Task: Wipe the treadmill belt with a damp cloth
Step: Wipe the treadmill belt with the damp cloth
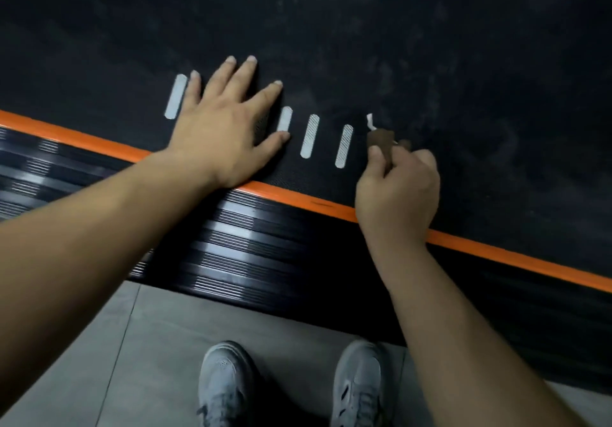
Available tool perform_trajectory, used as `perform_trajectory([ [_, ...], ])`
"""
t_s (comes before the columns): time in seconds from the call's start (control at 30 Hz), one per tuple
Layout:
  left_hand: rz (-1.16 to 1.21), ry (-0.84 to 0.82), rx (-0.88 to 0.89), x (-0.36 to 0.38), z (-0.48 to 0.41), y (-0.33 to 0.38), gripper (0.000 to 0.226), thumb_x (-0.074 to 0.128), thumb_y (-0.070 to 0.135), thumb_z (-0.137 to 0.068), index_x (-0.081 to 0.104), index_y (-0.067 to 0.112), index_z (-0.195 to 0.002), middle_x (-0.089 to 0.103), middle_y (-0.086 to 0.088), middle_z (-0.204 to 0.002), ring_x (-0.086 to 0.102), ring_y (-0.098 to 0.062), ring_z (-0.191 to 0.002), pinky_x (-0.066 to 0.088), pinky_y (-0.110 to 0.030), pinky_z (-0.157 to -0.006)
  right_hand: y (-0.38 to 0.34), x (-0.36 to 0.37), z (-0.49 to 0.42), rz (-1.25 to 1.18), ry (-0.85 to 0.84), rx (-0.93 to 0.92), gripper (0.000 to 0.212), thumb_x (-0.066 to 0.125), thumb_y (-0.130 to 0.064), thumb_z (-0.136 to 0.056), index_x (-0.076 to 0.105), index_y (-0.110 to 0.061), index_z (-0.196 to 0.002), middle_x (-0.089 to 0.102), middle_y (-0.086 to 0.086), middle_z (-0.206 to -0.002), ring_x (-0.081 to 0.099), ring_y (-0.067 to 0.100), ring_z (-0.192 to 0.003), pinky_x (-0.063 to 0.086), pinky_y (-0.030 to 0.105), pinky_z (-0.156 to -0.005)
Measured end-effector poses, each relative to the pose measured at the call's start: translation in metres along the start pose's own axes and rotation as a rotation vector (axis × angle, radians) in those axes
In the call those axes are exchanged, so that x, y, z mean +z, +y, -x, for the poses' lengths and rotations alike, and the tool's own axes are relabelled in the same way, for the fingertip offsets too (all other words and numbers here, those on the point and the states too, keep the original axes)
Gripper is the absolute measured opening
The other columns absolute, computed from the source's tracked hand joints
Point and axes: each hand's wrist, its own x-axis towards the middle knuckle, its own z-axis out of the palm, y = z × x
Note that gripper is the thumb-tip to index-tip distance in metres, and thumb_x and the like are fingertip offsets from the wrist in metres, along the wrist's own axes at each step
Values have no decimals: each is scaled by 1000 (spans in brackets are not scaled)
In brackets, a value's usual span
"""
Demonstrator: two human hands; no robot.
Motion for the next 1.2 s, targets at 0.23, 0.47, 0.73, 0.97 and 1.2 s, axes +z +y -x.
perform_trajectory([
  [0.23,-31,-47,23,-15,7,-52,76,36,70,-95,20,37,-161,1,-4,-172,-4,-25,-158,1,-55,-126,-68,39,21,-13,13,33,27,53,-32,-97,71,-12,-100,52,0,-99,55,23,-96,49,42,-87],
  [0.47,-29,-117,16,-48,16,-164,75,41,67,-96,18,39,-161,-4,-3,-172,-9,-23,-158,-2,-58,-125,-155,91,51,-11,50,140,31,50,-33,-99,71,-11,-107,57,5,-111,53,26,-114,45,37,-97],
  [0.73,-36,-153,-48,-85,24,-289,81,45,71,-93,17,39,-161,-3,-3,-172,-8,-22,-158,-1,-52,-127,-261,154,88,-62,13,108,29,53,-30,-98,72,-9,-104,59,8,-112,52,27,-115,46,44,-98],
  [0.97,-8,-112,-124,-103,38,-359,79,51,67,-92,25,37,-160,4,-4,-172,0,-21,-158,6,-49,-127,-323,188,106,-66,-36,7,21,59,-26,-95,72,-9,-96,56,5,-93,53,24,-89,50,46,-81],
  [1.2,4,-126,-74,-115,38,-424,80,47,71,-91,21,40,-161,-1,-2,-172,-6,-19,-158,0,-53,-126,-347,206,114,-15,-22,64,23,55,-29,-97,70,-12,-95,42,-6,-95,39,12,-91,49,44,-87],
])
